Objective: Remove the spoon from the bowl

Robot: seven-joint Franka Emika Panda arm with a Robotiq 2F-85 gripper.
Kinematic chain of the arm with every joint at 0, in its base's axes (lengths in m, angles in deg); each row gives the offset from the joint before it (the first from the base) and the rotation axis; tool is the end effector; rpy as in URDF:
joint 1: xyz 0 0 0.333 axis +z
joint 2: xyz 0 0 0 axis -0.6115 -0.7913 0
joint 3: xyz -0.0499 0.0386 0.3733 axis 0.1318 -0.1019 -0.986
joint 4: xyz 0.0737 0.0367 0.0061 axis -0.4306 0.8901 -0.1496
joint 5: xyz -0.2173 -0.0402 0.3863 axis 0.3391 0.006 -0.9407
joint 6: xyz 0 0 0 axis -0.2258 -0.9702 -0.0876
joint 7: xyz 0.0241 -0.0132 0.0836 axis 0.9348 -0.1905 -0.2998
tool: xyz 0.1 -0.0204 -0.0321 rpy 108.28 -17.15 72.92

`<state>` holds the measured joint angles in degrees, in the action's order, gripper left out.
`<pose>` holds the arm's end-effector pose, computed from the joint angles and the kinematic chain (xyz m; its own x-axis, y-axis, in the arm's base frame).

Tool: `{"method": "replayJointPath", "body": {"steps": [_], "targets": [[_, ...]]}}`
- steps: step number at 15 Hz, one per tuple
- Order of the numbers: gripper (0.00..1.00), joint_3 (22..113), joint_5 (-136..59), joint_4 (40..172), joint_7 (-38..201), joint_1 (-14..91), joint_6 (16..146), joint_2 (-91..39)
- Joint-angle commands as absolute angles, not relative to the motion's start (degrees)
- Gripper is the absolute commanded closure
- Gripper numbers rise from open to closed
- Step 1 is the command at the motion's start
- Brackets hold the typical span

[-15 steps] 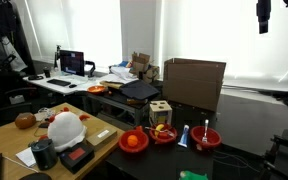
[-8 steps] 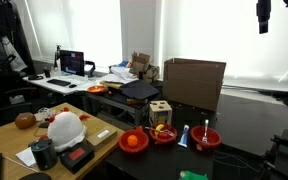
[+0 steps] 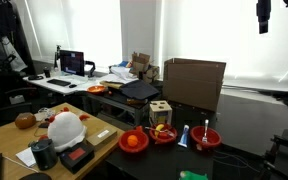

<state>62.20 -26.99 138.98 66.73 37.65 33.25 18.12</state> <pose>0.4082 -0.0137 0.6123 0.9550 0.1830 -0.2334 0.2344 -0.9478 0.2161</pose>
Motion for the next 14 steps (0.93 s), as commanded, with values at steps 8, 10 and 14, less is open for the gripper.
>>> {"method": "replayJointPath", "body": {"steps": [8, 10, 14], "targets": [[0.00, 62.98, -26.70, 138.79, 67.07, 38.69, 32.98, 18.04], [0.00, 62.98, -26.70, 138.79, 67.07, 38.69, 32.98, 18.04], [0.00, 63.45, -26.88, 139.23, 67.29, 38.67, 34.94, 17.42]]}}
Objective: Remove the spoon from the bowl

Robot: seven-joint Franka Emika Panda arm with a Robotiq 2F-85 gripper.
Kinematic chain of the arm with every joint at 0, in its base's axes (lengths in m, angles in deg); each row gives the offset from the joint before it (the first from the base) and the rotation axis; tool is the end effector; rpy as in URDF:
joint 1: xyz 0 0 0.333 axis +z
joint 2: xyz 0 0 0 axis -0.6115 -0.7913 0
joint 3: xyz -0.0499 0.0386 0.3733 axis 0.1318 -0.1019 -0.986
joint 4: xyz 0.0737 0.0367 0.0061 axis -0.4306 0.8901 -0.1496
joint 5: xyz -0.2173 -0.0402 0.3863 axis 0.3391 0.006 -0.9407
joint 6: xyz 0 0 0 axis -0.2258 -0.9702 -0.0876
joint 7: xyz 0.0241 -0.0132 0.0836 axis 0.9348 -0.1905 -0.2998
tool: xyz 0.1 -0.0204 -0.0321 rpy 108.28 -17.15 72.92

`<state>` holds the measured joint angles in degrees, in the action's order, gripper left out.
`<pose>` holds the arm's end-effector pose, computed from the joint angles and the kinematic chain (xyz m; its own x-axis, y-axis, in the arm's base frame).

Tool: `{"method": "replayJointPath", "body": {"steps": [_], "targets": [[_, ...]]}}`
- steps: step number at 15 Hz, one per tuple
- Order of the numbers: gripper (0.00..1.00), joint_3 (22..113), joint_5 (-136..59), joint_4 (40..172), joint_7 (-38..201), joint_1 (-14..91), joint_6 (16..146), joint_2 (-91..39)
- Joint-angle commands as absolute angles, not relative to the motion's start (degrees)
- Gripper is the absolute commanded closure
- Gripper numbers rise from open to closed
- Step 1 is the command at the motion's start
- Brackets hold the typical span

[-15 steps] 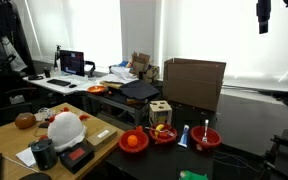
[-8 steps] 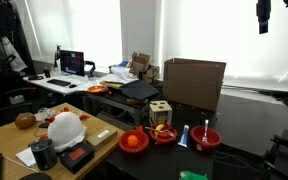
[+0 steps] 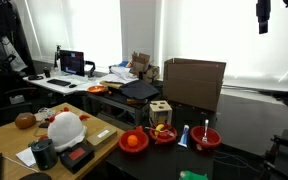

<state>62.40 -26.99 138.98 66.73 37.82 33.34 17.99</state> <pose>0.4090 -0.0142 0.6115 0.9548 0.1836 -0.2338 0.2348 -0.9481 0.2143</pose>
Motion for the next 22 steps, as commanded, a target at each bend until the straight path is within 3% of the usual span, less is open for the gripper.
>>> {"method": "replayJointPath", "body": {"steps": [1, 11, 22], "targets": [[0.00, 63.54, -27.43, 139.72, 67.63, 38.82, 35.73, 17.54], [0.00, 65.55, -34.21, 147.03, 74.09, 37.51, 55.66, 9.53], [0.00, 63.07, -38.51, 150.72, 91.37, 37.72, 71.87, -7.76]]}}
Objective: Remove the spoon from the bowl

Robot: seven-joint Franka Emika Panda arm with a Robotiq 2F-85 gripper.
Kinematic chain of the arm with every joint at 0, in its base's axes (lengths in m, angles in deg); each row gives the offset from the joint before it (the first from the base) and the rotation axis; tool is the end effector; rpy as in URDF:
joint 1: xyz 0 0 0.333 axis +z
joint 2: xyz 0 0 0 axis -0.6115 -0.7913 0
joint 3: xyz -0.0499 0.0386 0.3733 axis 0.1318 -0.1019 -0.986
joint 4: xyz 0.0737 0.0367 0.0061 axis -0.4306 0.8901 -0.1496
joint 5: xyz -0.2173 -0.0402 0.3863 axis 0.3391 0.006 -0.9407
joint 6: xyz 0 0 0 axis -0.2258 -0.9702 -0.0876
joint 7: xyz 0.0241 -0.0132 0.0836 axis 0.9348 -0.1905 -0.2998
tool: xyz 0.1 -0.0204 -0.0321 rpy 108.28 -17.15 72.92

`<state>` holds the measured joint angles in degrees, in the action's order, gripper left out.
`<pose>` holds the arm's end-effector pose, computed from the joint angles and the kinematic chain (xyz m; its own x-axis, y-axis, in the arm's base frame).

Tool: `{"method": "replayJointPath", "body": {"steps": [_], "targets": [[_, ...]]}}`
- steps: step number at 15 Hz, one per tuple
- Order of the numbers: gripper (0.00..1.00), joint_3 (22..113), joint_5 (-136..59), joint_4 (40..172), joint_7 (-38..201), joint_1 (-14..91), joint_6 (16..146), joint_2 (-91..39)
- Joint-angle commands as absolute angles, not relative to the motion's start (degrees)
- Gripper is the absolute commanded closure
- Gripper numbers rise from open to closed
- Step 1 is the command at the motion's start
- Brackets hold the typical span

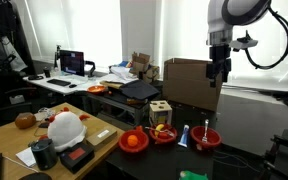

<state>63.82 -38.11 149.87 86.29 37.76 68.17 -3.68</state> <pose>0.5006 -0.0017 0.3791 0.9810 -0.1283 -0.1459 -0.1200 -0.9907 0.0641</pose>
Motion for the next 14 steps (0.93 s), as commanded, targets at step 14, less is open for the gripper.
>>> {"method": "replayJointPath", "body": {"steps": [14], "targets": [[0.00, 67.82, -44.88, 151.32, 103.57, 37.24, 87.99, -23.50]]}}
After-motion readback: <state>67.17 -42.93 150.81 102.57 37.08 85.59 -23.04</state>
